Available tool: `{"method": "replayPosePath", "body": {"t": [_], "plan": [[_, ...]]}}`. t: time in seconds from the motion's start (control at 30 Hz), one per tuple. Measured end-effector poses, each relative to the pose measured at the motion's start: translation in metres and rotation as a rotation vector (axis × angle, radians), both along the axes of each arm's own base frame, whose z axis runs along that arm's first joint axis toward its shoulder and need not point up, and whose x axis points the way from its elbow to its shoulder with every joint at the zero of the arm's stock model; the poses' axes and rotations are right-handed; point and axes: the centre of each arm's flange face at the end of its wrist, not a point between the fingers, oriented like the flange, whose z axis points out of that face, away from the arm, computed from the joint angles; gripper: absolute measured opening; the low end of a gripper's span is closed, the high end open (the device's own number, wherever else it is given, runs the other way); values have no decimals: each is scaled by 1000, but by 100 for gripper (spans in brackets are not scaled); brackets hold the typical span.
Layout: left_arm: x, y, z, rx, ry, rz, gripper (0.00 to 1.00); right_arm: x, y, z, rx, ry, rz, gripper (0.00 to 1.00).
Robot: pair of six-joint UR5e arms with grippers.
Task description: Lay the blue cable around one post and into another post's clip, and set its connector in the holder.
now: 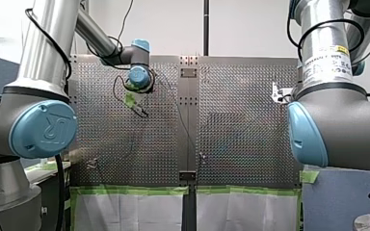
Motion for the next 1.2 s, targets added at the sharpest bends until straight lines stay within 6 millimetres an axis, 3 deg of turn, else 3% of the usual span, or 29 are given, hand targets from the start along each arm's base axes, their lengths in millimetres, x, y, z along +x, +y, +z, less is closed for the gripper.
{"method": "replayPosePath", "body": {"t": [0.23, 0.57, 0.83, 1.2], "plan": [[-25, -1, 23, 64, 0, -6, 100, 0, 0, 0, 2, 0, 0, 100], [-50, 13, 55, 144, 6, 57, 100, 0, 0, 0, 4, -1, 0, 100], [-54, 25, 72, 217, 31, 120, 100, 0, 0, 0, 4, -2, 1, 100], [-59, 20, 92, 324, 71, 114, 100, 0, 0, 0, 2, -1, 2, 100]]}}
